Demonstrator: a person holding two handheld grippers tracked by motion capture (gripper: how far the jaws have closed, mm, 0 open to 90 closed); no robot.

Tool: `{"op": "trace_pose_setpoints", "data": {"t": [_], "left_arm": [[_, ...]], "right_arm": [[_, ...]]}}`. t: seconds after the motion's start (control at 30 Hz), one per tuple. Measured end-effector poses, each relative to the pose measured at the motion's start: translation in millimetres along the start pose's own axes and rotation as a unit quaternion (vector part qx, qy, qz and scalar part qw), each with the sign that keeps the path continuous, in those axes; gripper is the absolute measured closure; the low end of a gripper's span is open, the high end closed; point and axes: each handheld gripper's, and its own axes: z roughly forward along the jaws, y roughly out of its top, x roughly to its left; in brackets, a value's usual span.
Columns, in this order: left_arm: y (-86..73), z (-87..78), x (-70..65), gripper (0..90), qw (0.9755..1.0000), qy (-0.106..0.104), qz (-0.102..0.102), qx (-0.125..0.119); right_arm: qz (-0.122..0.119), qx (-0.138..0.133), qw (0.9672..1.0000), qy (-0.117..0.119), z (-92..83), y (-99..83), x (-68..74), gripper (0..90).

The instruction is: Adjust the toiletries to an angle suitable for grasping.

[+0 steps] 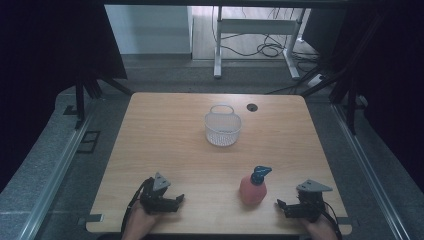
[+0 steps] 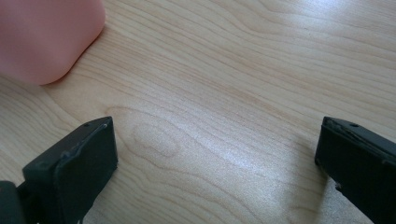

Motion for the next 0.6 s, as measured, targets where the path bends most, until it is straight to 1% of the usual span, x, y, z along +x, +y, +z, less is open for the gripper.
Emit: {"op": "trace_pose_setpoints", "data": {"t": [0.6], "left_arm": [[0.0, 0.1, 0.1, 10.5, 1.0000, 0.000, 0.000, 0.000]], "right_arm": [[-0.001, -0.001, 1.0000, 0.001, -0.2, -0.2, -0.2, 0.0]]}}
